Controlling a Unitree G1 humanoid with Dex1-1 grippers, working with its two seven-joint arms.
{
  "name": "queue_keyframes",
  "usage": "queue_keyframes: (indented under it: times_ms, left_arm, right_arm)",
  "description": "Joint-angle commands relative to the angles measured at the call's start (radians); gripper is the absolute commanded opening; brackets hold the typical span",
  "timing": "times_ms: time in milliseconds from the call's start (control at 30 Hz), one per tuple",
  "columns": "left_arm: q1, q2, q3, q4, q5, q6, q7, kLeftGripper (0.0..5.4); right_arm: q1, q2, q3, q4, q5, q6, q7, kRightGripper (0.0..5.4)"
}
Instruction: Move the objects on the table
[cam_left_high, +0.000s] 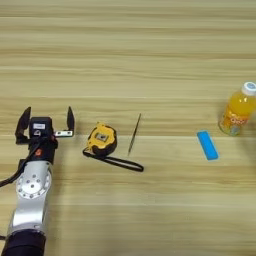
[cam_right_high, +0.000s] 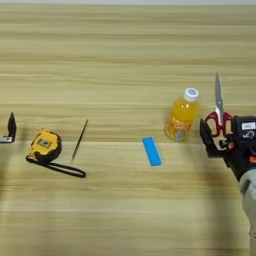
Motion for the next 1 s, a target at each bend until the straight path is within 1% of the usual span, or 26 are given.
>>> queue_keyframes:
  times_ms: [33, 400, 600, 800, 1000]
  left_arm:
    - [-0.004, 0.008, 0.002, -0.008, 0.005, 0.013, -0.002, 5.40]
    - [0.001, 0.011, 0.003, -0.019, 0.004, 0.017, -0.005, 5.40]
    - [-0.003, 0.009, 0.002, -0.019, 0.006, 0.020, -0.003, 5.40]
    - [-0.006, 0.009, 0.001, -0.017, 0.006, 0.021, -0.003, 5.40]
    - [-0.008, 0.009, 0.002, -0.016, 0.005, 0.021, -0.002, 5.40]
  right_arm:
    - [0.000, 0.005, 0.017, 0.064, -0.019, -0.027, -0.010, 3.86]
    - [0.025, 0.009, 0.062, 0.134, -0.057, -0.044, -0.023, 3.86]
    - [0.016, 0.006, 0.101, 0.214, -0.090, -0.054, -0.027, 3.86]
    - [-0.003, 0.013, 0.122, 0.280, -0.095, -0.053, -0.026, 3.86]
    - [-0.013, 0.010, 0.136, 0.317, -0.110, -0.054, -0.034, 3.86]
